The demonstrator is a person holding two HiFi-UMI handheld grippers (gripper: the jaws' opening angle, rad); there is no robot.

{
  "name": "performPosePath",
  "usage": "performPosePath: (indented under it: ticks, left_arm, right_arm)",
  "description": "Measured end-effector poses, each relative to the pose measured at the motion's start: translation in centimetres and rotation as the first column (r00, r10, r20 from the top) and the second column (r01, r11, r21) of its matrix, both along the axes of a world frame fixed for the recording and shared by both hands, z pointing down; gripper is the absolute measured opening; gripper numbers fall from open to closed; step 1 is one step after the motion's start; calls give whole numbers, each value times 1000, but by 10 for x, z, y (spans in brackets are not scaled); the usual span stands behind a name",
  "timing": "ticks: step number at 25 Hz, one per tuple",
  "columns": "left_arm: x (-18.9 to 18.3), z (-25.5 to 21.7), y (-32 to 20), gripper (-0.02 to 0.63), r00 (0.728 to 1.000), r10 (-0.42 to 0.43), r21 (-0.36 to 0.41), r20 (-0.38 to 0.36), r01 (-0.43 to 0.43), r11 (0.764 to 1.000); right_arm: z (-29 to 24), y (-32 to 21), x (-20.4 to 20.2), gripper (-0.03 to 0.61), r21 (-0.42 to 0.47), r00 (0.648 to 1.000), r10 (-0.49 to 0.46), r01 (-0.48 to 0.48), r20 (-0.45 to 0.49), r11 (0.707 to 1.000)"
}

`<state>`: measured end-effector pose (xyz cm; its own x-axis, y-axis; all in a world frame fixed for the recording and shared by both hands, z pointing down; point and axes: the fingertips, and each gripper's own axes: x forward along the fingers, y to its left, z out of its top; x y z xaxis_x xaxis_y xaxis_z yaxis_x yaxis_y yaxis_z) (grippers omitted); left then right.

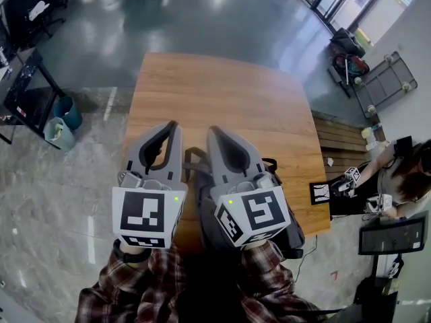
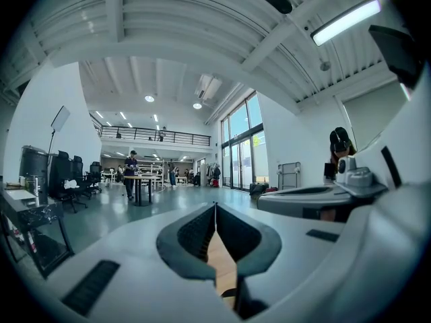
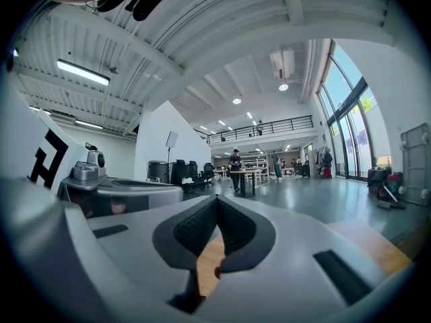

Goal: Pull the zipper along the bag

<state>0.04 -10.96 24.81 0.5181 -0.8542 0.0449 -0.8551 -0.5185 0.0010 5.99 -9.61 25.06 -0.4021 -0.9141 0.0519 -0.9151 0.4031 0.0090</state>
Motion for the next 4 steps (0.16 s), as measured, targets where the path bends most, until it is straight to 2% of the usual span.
performPosePath:
  ticks: [4]
  left_arm:
    - [0,4,0,14,1000,8,-7,5,-8,1000]
  right_arm:
    - [3,0,-2,6,-4,1000,-4,4,2,1000]
